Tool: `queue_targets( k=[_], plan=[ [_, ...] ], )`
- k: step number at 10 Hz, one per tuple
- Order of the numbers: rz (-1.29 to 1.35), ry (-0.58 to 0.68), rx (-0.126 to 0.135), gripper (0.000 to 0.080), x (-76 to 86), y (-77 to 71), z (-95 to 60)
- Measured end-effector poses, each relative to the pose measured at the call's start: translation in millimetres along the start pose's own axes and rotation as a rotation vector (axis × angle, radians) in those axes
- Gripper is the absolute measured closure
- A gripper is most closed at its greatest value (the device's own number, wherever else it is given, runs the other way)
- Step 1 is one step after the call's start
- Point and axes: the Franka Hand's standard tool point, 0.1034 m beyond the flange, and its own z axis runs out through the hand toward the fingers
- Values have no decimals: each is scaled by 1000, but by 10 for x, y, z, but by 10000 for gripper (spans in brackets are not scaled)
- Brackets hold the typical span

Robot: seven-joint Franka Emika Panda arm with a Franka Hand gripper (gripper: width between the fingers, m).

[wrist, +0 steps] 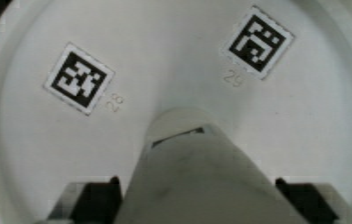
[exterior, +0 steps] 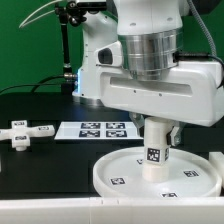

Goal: Assemble round table

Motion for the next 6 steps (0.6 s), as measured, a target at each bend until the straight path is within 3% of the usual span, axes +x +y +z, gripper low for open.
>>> queue_targets(
  k=[1, 4, 6],
  plan=[
    [90, -9, 12, 387, 4, -5, -2],
    [381, -38, 84, 387, 51, -15, 5],
    [593, -61, 113, 387, 50, -24, 13]
  ],
)
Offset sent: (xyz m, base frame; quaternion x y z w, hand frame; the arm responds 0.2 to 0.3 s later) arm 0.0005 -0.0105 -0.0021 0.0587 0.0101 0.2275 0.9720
